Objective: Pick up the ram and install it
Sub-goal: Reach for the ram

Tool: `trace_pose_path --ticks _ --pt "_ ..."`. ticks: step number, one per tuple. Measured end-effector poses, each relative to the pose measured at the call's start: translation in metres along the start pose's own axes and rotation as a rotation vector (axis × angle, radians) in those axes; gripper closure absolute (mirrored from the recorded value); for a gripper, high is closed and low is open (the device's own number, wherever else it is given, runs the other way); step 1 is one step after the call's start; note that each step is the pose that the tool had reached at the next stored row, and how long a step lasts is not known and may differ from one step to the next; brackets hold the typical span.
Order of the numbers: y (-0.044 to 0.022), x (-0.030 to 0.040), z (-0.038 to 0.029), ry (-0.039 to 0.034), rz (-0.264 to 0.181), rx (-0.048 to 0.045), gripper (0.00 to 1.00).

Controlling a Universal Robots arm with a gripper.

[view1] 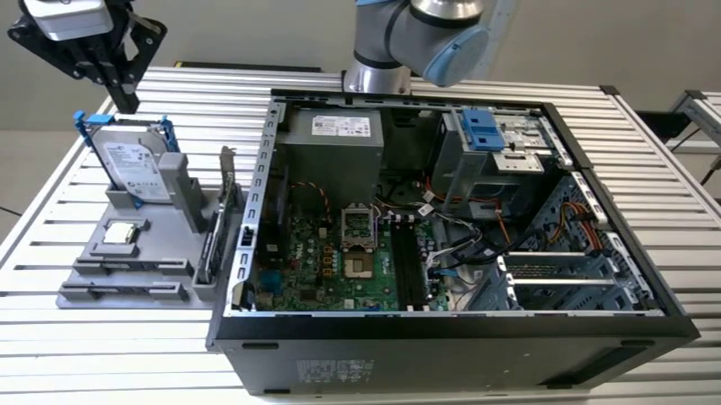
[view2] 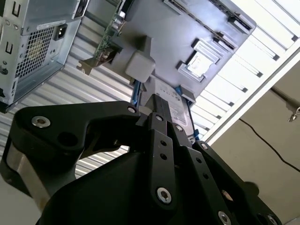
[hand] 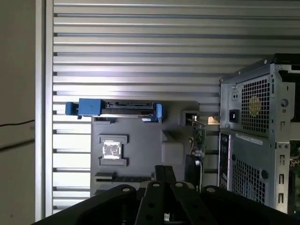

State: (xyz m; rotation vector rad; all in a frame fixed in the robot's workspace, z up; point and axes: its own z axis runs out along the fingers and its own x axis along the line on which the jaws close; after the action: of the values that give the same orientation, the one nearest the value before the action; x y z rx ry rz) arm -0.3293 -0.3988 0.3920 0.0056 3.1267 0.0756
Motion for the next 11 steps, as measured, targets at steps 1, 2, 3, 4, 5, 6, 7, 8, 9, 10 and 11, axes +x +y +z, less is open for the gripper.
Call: trace_pose_path --ticks 1,2,3,4,5,6,7,8,9,10,11 --pt "0.0 0.0017 0.0 0.0 -0.001 0.0 1.0" --pt "0.0 0.0033 0.0 0.0001 -0.002 0.0 1.0" --pt "0.0 0.0049 0.0 0.0002 -0.003 0.0 1.0" --pt "0.0 0.0066 0.0 0.0001 -0.003 0.0 1.0" --pt "0.0 0.0082 -0.0001 0.0002 -0.004 0.0 1.0" --pt "0.0 0.0097 -0.0001 0.0003 -0.005 -0.0001 1.0" --pt "0.0 0.0113 -0.0001 0.0003 -0.006 -0.0001 1.0" --pt "0.0 0.0129 -0.0001 0.0003 -0.007 -0.0001 1.0" --pt "-0.0001 0.0144 -0.0001 0.0004 -0.008 -0.0002 1.0" --pt "-0.0001 0.016 -0.0001 0.0004 -0.009 -0.0001 1.0" --pt "-0.0001 0.0176 -0.0001 0.0005 -0.01 -0.0001 1.0"
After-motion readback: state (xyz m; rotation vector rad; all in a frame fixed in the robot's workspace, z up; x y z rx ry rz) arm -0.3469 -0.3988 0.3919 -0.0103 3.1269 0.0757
